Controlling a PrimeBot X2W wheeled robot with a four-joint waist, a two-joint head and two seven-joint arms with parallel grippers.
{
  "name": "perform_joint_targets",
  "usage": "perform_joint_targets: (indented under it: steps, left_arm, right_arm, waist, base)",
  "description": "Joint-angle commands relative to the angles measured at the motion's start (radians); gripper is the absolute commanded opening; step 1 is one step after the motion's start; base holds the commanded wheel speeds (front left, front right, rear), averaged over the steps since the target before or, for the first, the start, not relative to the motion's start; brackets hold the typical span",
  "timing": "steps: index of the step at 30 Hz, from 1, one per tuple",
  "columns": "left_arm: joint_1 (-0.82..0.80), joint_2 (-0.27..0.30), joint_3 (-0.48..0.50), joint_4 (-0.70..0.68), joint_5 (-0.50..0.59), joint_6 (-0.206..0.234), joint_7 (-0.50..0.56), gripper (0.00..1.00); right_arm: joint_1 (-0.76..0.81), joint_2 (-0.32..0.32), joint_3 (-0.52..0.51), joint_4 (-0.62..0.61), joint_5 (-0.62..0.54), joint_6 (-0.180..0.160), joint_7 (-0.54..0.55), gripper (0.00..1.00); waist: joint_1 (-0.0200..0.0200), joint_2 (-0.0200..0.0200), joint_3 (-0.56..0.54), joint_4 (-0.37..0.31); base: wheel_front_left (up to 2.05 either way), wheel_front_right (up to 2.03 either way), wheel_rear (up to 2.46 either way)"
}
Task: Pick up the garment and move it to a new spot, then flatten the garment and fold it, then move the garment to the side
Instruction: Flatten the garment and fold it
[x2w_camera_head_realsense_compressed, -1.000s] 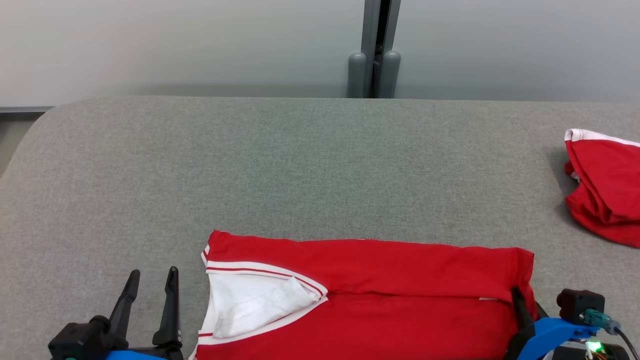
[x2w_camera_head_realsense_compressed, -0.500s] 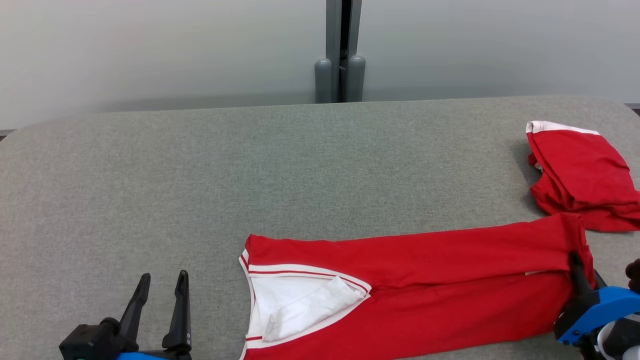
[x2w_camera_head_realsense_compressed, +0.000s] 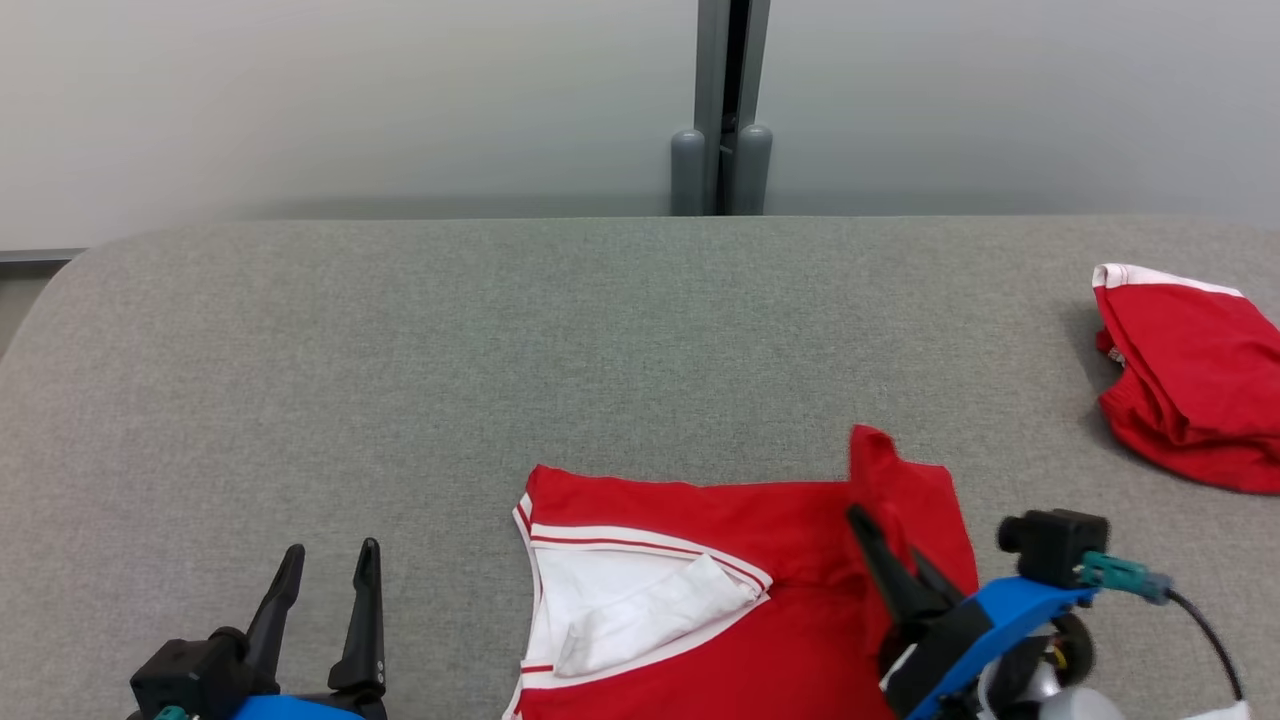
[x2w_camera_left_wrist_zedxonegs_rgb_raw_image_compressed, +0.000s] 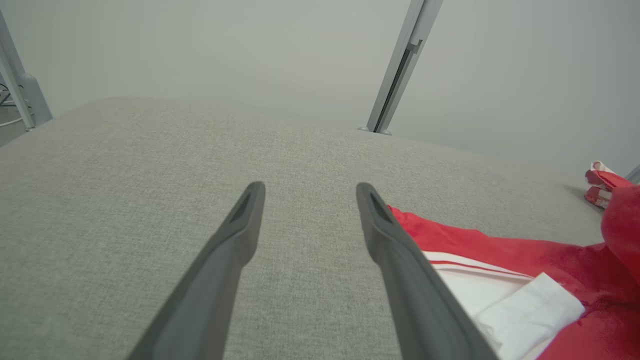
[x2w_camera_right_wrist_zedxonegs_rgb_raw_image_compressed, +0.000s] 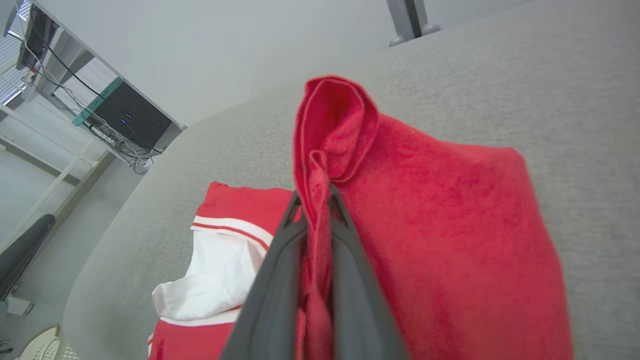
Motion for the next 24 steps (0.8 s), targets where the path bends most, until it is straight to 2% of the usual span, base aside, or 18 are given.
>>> perform_joint_targets:
  steps: [1,3,4,5,7,8,9,17,24]
  left_arm:
    - [-0.018,0.000,0.004,0.004,0.005,-0.004,-0.001,1.00]
    - [-0.021,-0.002,0.000,0.006,0.005,-0.006,0.000,1.00]
    - [-0.021,-0.002,0.000,0.006,0.005,-0.006,0.000,1.00]
    - [-0.027,-0.004,-0.003,0.007,0.005,-0.007,0.001,1.00]
    - [-0.030,-0.006,-0.005,0.008,0.006,-0.007,0.001,1.00]
    - [-0.036,-0.009,-0.010,0.010,0.007,-0.010,0.002,1.00]
    - [-0.036,-0.009,-0.010,0.010,0.007,-0.010,0.002,1.00]
    - [-0.056,-0.021,-0.022,0.023,0.012,-0.020,0.001,1.00]
    - [-0.069,-0.032,-0.033,0.037,0.014,-0.026,-0.001,1.00]
  right_arm:
    - [-0.031,-0.001,0.077,0.014,0.041,0.000,-0.023,0.00]
    - [-0.061,-0.001,0.154,0.039,0.073,0.000,-0.048,0.00]
    - [-0.061,-0.001,0.154,0.039,0.073,0.000,-0.048,0.00]
    - [-0.094,-0.001,0.225,0.067,0.116,0.000,-0.078,0.00]
    - [-0.113,-0.001,0.262,0.085,0.136,0.000,-0.090,0.00]
    - [-0.152,-0.002,0.328,0.125,0.175,0.000,-0.113,0.00]
    - [-0.152,-0.002,0.328,0.125,0.175,0.000,-0.113,0.00]
    - [-0.289,-0.001,0.513,0.317,0.316,0.000,-0.195,0.00]
    - [-0.396,-0.001,0.665,0.452,0.452,0.000,-0.220,0.00]
  waist:
    - [0.0000,0.0000,0.000,0.015]
    - [0.0000,0.0000,-0.001,0.028]
    - [0.0000,0.0000,-0.001,0.028]
    - [0.0000,0.0000,-0.001,0.042]
    - [0.0000,0.0000,-0.002,0.049]
    - [0.0000,0.0000,-0.002,0.063]
    - [0.0000,0.0000,-0.002,0.063]
    - [0.0000,0.0000,0.002,0.113]
    - [0.0000,0.0000,0.006,0.138]
  base:
    - [0.00,0.00,0.00]
    - [0.00,0.00,0.00]
    - [0.00,0.00,0.00]
    - [0.00,0.00,0.00]
    - [0.00,0.00,0.00]
    - [0.00,0.00,0.00]
    - [0.00,0.00,0.00]
    - [0.00,0.00,0.00]
    - [0.00,0.00,0.00]
